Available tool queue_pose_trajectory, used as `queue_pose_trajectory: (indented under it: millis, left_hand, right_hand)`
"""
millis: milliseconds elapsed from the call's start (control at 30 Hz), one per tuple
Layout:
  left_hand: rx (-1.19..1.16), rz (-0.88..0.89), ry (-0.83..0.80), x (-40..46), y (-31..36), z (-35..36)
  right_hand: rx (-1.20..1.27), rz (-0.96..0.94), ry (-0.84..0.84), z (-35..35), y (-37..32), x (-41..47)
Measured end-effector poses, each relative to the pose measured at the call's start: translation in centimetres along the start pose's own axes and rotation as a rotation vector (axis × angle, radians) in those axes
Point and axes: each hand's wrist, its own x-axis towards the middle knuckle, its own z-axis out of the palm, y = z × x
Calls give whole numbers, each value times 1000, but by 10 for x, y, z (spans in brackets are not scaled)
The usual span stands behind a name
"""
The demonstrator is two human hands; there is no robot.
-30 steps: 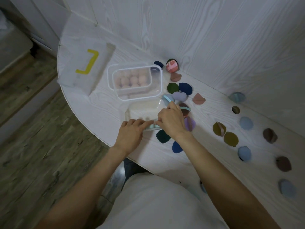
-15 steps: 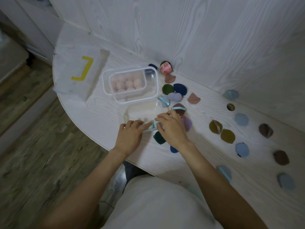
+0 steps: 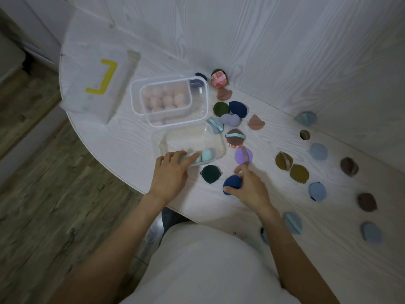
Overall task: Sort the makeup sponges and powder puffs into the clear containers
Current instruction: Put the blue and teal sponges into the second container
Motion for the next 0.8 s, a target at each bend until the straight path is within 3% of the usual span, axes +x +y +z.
queue_pose_trajectory:
  millis: [100, 200, 300, 433, 600, 800]
  left_hand:
    - [-8, 6, 28, -2, -1, -1]
    - [-17, 17, 39, -3, -2, -1]
    - [-22, 16, 42, -3, -1, -2]
    - [-29, 10, 40, -2, 0, -4]
    - [-15, 10, 42, -3, 0, -4]
    - [3, 22, 44, -2, 0, -3]
  right_hand:
    - [223, -9, 36, -15, -4, -3]
    - [476, -152, 149, -44, -29, -3]
    - [506, -279, 96, -55, -63, 14]
    - [110, -385, 63, -38, -96, 53]
    - [-498, -515, 230, -13, -119, 79]
    - [-660, -556, 250, 2, -109, 78]
